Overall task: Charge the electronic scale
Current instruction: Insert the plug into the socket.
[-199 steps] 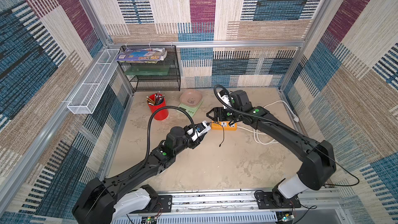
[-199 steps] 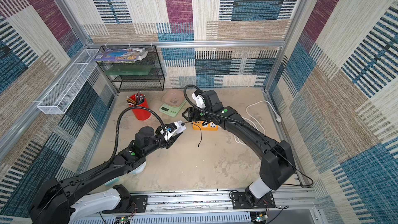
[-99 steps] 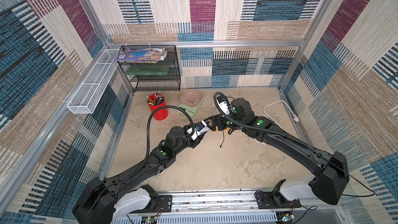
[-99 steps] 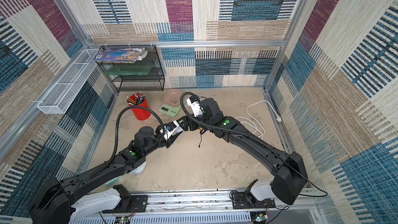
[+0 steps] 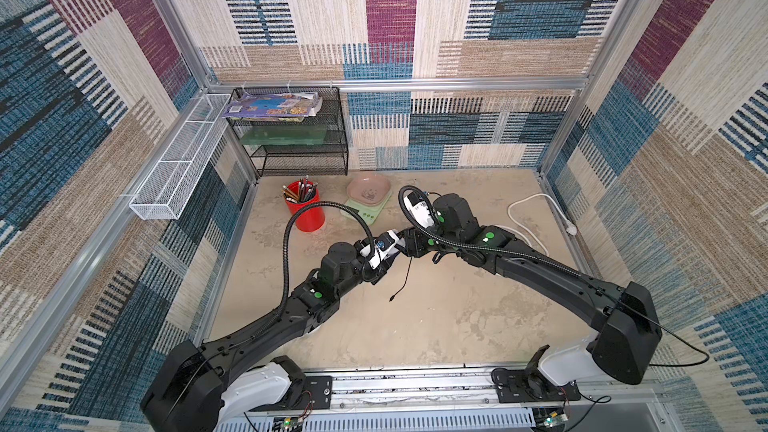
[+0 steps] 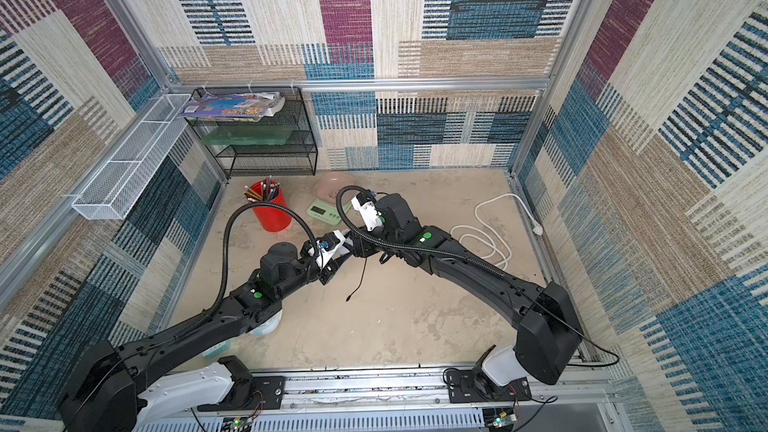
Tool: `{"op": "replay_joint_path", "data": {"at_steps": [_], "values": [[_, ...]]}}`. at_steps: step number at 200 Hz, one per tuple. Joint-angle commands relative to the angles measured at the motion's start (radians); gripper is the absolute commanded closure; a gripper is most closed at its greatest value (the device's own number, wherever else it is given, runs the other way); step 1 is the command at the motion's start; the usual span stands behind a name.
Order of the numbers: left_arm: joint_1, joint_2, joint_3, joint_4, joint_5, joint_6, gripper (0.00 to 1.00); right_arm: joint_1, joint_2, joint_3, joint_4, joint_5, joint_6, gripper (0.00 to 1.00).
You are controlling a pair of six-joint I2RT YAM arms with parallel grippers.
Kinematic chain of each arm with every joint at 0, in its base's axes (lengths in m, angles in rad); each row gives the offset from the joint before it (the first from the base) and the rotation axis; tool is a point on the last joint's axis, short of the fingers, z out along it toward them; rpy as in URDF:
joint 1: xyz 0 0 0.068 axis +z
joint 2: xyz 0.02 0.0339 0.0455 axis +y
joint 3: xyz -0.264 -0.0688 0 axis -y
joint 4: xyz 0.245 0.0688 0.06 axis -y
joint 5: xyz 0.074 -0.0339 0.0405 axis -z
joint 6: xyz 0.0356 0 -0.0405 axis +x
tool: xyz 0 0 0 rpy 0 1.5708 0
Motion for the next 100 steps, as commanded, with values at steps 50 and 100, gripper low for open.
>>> {"op": "replay_joint_path", "data": {"at_steps": [50, 100], "values": [[0.0, -0.002, 0.013, 0.048, 0.022, -0.046, 0.34, -0.013, -0.004, 0.002, 0.038, -0.003, -0.018, 0.76], [-0.001, -0.064, -0.009, 0.038, -0.026, -0.072, 0.1, -0.062, -0.035, -0.004, -0.011, 0.255, 0.044, 0.79]]}}
